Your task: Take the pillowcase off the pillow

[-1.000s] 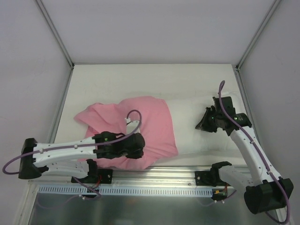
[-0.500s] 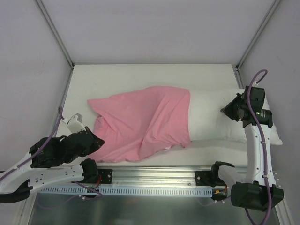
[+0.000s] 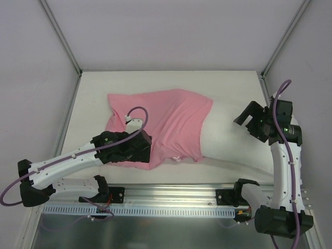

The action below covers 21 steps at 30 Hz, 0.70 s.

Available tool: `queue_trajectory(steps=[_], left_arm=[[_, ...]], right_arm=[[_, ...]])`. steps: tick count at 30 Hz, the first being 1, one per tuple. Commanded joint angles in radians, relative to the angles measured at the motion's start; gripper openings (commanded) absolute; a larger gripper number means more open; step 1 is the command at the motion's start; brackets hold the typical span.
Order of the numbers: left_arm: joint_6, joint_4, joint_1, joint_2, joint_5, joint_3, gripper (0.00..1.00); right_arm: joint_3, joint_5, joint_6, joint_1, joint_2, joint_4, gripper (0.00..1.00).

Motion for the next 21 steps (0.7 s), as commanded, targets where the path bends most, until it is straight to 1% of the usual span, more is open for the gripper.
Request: queue_trajectory(steps=[1,2,3,9,10,12,13,14,15,16,17,18,19,20,21], left_arm=[[0.294,0.204,0.032,0.060,0.156,0.046,0.99],[0.335,0.237,0.058,0.093,0.199,0.049,0.99],[0.395,0.263,0.070,0.114,0.262,0.055,0.99],[0.544,0.389,0.165,0.265,0.416,0.067,0.99],[0.552,0.404,0.174,0.281,0.463,0.063,0.99],[0.566,0.463,0.191,0.324,0.508,0.043,0.99],[0.566,0.483,0.193,0.336,0.549,0.035,0.99],[0.566,0.501,0.194,0.362,0.565,0.020,0.99],[0.563,0.533,0.199,0.376,0.578,0.014,0.99],[0.560,0.550,0.202,0.388,0.594,0.006,0.97],[0.557,0.564,0.204,0.413,0.615,0.001,0.91],[0.554,0.590,0.208,0.425,0.626,-0.002,0.88],[0.554,0.601,0.213,0.449,0.640,0.006,0.83],[0.551,0.607,0.214,0.462,0.641,0.010,0.71],[0.549,0.610,0.219,0.474,0.643,0.018,0.61]], right_arm=[[0.037,-0.088,-0.065,0.001,0.004,-0.020,0.99],[0.042,-0.091,-0.074,0.002,-0.004,-0.031,0.97],[0.046,-0.079,-0.091,0.002,-0.010,-0.041,0.96],[0.060,0.021,-0.144,0.027,-0.096,-0.132,0.96],[0.060,0.033,-0.152,0.036,-0.108,-0.150,0.96],[0.060,0.070,-0.161,0.076,-0.143,-0.166,0.96],[0.062,0.094,-0.163,0.117,-0.154,-0.181,0.96],[0.062,0.114,-0.166,0.137,-0.165,-0.186,0.96],[0.060,0.166,-0.166,0.169,-0.176,-0.195,0.96],[0.059,0.180,-0.164,0.200,-0.191,-0.202,0.96],[0.044,0.188,-0.160,0.264,-0.199,-0.202,0.96],[0.033,0.208,-0.154,0.295,-0.202,-0.204,0.96],[0.001,0.222,-0.143,0.357,-0.200,-0.199,0.96],[-0.019,0.254,-0.126,0.387,-0.196,-0.195,0.96],[-0.035,0.271,-0.115,0.440,-0.180,-0.184,0.96]])
